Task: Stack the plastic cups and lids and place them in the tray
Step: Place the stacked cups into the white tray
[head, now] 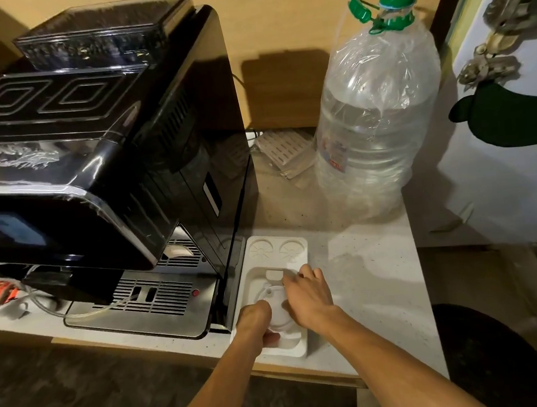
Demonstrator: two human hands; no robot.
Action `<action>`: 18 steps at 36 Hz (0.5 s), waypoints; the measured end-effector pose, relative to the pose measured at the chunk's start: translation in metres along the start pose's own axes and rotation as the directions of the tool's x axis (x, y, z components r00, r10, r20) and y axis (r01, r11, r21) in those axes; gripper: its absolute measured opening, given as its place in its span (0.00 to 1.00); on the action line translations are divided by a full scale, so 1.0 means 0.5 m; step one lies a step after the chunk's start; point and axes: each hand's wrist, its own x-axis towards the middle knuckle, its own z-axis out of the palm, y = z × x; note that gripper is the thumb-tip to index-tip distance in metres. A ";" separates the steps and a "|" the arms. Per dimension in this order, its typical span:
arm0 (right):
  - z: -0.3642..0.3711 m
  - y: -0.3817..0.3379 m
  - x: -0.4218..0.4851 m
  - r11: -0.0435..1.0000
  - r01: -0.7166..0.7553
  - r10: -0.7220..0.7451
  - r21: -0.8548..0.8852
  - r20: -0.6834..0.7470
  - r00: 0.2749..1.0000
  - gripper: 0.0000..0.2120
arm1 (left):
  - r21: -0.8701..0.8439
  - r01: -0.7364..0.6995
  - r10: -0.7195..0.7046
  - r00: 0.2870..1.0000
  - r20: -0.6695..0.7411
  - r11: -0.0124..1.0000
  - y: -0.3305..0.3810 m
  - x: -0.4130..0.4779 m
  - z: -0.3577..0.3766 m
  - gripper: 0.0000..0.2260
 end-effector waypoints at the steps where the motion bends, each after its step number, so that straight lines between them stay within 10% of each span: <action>1: 0.002 0.002 0.000 1.000 -0.004 0.004 -0.001 -0.014 1.000 0.20 | 0.001 0.007 -0.007 1.000 -0.002 1.000 -0.001 0.000 0.000 0.11; 18: 0.006 -0.007 -0.025 0.996 -0.058 0.051 -0.066 -0.104 0.993 0.22 | 0.145 -0.132 0.143 0.987 -0.069 0.981 -0.015 -0.027 -0.005 0.21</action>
